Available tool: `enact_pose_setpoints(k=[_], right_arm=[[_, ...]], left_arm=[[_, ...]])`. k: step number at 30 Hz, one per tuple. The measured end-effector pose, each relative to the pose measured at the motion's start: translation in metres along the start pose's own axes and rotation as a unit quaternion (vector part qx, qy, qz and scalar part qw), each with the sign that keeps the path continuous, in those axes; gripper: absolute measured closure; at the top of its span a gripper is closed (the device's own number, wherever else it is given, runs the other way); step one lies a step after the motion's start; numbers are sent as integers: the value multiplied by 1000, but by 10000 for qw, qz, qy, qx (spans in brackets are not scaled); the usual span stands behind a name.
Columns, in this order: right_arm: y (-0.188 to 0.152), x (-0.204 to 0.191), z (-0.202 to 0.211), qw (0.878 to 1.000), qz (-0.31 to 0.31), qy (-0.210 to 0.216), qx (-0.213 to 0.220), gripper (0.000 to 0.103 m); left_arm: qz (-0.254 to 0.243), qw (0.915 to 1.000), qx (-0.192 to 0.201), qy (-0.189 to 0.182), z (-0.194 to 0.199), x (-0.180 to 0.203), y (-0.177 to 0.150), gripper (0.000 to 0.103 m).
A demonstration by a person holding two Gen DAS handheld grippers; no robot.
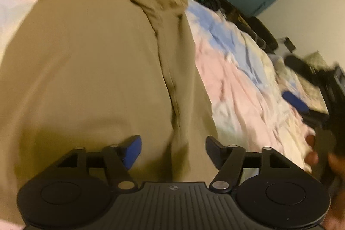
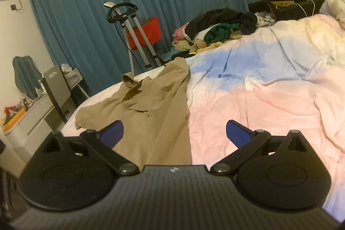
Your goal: Fold clothes
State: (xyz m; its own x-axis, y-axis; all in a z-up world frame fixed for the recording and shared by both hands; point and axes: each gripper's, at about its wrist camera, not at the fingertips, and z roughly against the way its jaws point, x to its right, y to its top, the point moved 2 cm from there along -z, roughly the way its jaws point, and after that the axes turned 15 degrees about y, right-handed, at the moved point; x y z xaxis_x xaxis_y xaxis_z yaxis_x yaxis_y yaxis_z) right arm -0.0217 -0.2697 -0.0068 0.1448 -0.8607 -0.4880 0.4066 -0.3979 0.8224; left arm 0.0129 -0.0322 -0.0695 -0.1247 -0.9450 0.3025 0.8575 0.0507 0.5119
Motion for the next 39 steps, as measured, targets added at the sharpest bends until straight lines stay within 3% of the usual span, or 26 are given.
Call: enact_pose_setpoints(k=[6, 9, 16, 20, 22, 25, 27, 28, 30, 31, 32, 34, 37, 39], right_arm=[[0, -2, -4, 10000, -28, 5, 30, 0], [-2, 0, -9, 9999, -107, 13, 10, 0], [-3, 19, -22, 9987, -493, -89, 30, 0], [0, 41, -28, 9958, -881, -214, 144, 0], [2, 52, -32, 9938, -1054, -287, 228, 0], [3, 64, -41, 9920, -1175, -332, 325, 0], [2, 71, -50, 9914, -1225, -344, 306, 0], [1, 74, -56, 9912, -1248, -342, 266, 0], [-3, 77, -68, 9912, -1281, -299, 129, 0], [-5, 78, -72, 9914, -1274, -278, 77, 0], [-7, 78, -76, 9917, -1255, -265, 36, 0], [-9, 79, -82, 9923, -1211, -264, -25, 0], [-10, 78, -86, 9933, -1120, -266, -35, 0], [-9, 77, -86, 9942, -1047, -248, -8, 0]], left_arm=[[13, 9986, 425, 328, -10, -5, 37, 25], [230, 9981, 446, 364, -23, -18, 55, 25], [784, 9924, 806, 506, -79, -19, 119, 25], [868, 9878, 1145, 605, -107, -11, 162, 26], [808, 9846, 1308, 831, -122, -1, 181, 29], [898, 9826, 1406, 811, -141, 8, 200, 30], [1025, 9791, 1428, 1018, -153, 11, 209, 34], [1067, 9765, 1467, 1161, -159, 12, 213, 42], [1072, 9718, 1567, 1400, -168, 11, 223, 67], [1033, 9704, 1592, 1490, -171, 11, 229, 91], [933, 9697, 1597, 1599, -173, 11, 234, 100], [564, 9602, 1924, 1944, -169, 16, 244, 100], [-28, 9390, 2316, 2542, -163, 24, 250, 100], [-152, 9432, 2204, 2481, -161, 22, 247, 94]])
